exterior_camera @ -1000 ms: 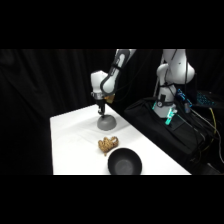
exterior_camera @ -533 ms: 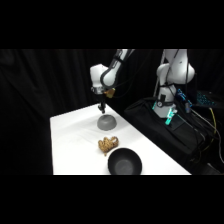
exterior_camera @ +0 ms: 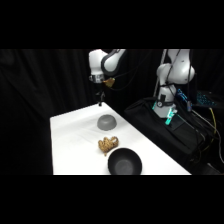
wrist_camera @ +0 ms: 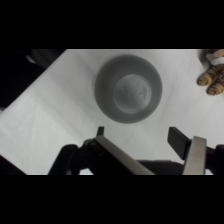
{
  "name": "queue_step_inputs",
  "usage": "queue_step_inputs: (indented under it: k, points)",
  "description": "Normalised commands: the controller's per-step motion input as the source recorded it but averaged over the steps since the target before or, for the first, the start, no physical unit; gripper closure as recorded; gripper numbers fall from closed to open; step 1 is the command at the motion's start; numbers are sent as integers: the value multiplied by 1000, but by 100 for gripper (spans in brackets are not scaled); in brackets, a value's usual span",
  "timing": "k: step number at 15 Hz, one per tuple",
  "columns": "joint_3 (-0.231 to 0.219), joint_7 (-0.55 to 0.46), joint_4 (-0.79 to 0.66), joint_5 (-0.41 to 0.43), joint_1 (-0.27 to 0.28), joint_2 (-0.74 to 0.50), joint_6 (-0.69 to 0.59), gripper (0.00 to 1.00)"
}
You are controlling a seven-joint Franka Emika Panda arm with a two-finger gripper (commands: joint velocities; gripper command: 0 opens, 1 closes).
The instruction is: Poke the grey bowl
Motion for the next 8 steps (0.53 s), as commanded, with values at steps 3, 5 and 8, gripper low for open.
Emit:
queue_step_inputs:
  k: [3, 5, 8]
  points:
    - [0, 97, 35, -162, 3, -342, -302, 0]
    - [14, 117, 62, -170, -8, -291, -303, 0]
    - [31, 106, 81, -162, -11, -211, -267, 0]
